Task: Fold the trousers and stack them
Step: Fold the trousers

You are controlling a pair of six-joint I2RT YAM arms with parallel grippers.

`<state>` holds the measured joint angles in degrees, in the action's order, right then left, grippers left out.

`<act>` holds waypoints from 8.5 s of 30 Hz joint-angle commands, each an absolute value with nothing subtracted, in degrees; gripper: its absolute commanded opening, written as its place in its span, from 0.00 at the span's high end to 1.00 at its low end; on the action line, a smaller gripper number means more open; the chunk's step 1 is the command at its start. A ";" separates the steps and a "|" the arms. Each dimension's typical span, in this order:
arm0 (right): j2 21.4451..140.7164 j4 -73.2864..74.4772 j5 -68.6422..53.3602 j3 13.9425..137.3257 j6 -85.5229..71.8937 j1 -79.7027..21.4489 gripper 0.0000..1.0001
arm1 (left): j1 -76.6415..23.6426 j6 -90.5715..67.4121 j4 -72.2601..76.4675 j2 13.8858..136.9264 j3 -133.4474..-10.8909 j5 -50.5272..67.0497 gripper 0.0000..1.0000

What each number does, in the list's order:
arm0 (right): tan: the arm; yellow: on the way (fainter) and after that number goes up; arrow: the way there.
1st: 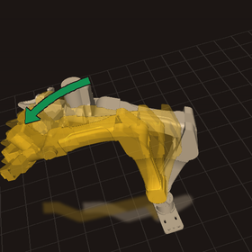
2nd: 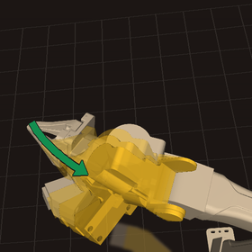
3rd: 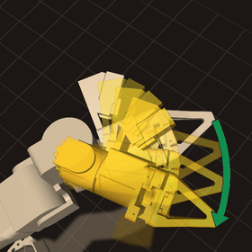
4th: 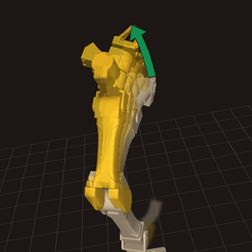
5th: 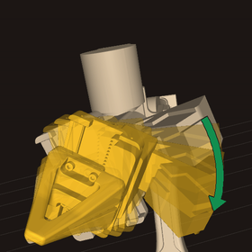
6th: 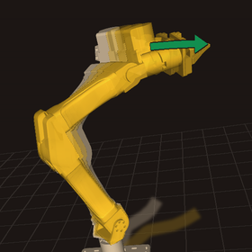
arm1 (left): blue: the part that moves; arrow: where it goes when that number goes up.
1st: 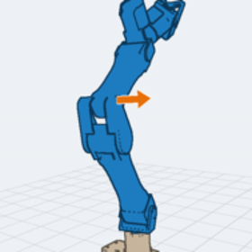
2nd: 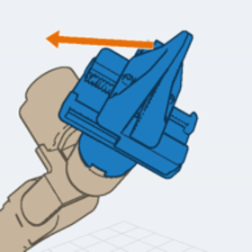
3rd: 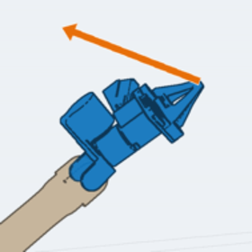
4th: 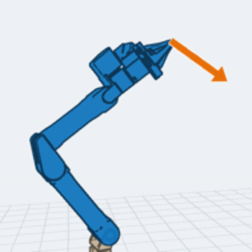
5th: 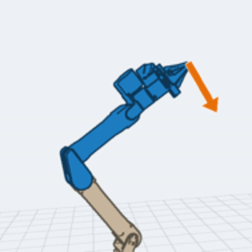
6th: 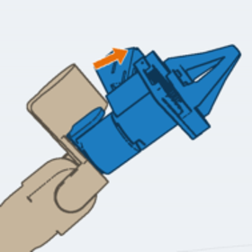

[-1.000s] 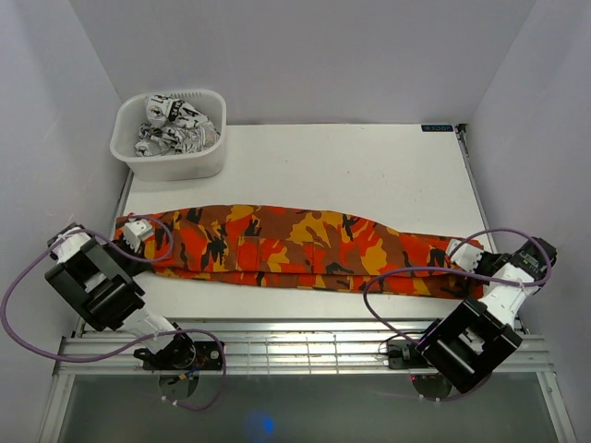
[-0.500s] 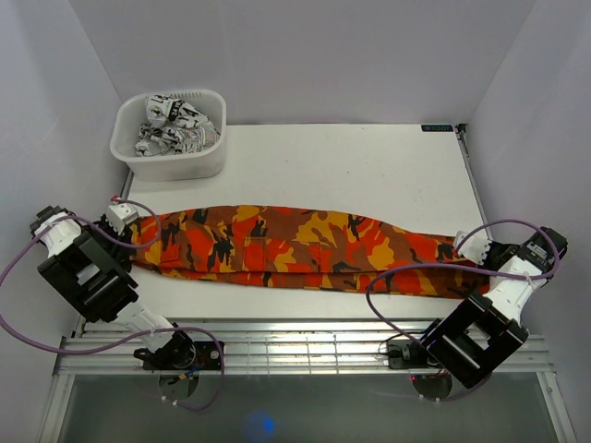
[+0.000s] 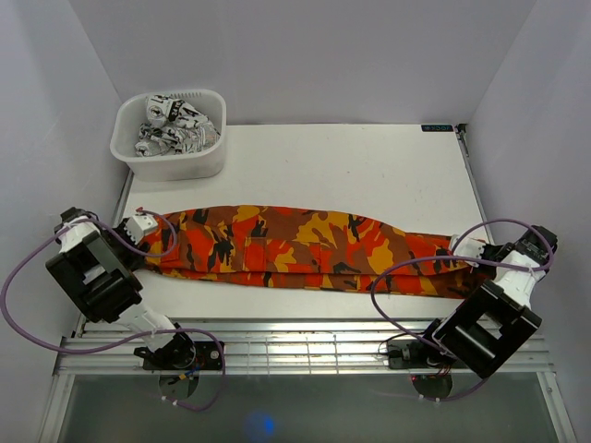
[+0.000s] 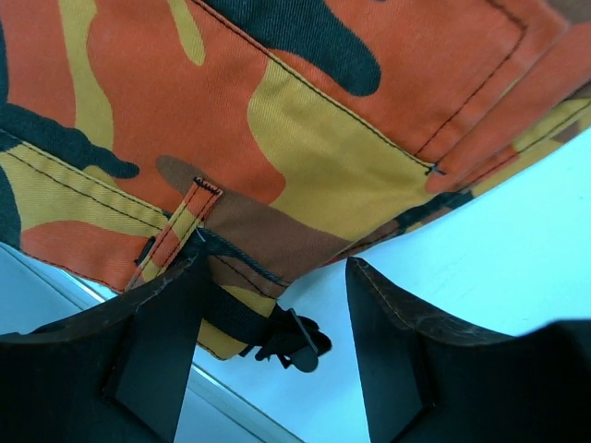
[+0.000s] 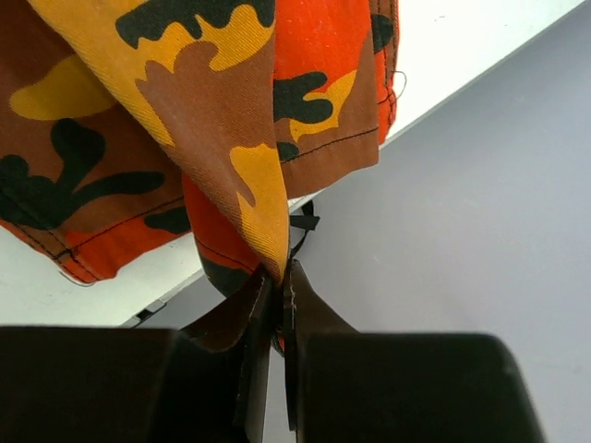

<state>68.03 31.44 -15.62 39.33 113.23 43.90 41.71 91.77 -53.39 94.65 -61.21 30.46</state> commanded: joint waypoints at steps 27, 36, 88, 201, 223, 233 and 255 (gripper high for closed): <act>65.41 44.82 -18.29 50.58 114.95 44.12 0.92 | 44.91 93.67 -56.16 96.59 -82.54 36.92 1.00; 61.87 37.54 -11.61 31.83 129.72 49.22 0.92 | 47.98 101.68 -51.34 98.08 -67.61 28.75 1.00; 76.18 47.88 -20.92 59.92 110.68 51.34 0.02 | 42.91 93.10 -73.56 90.44 -79.10 42.71 0.16; 91.05 50.89 -14.68 69.25 42.36 0.79 0.48 | -23.29 66.09 -61.15 59.06 -46.85 35.68 1.00; 112.31 55.55 -36.45 105.79 31.21 -13.61 0.30 | -23.29 69.26 -48.35 81.93 -37.71 27.77 0.92; 102.58 44.14 -42.90 79.57 30.42 -23.72 0.54 | -21.10 42.97 -45.81 65.06 -55.79 42.26 0.36; 112.93 18.19 -7.92 76.73 31.73 -60.55 0.74 | -1.67 18.62 -50.09 113.90 -90.44 39.20 0.33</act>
<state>110.56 19.44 -13.37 74.91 31.92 -58.59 -1.67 17.69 -45.76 117.36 -87.99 38.44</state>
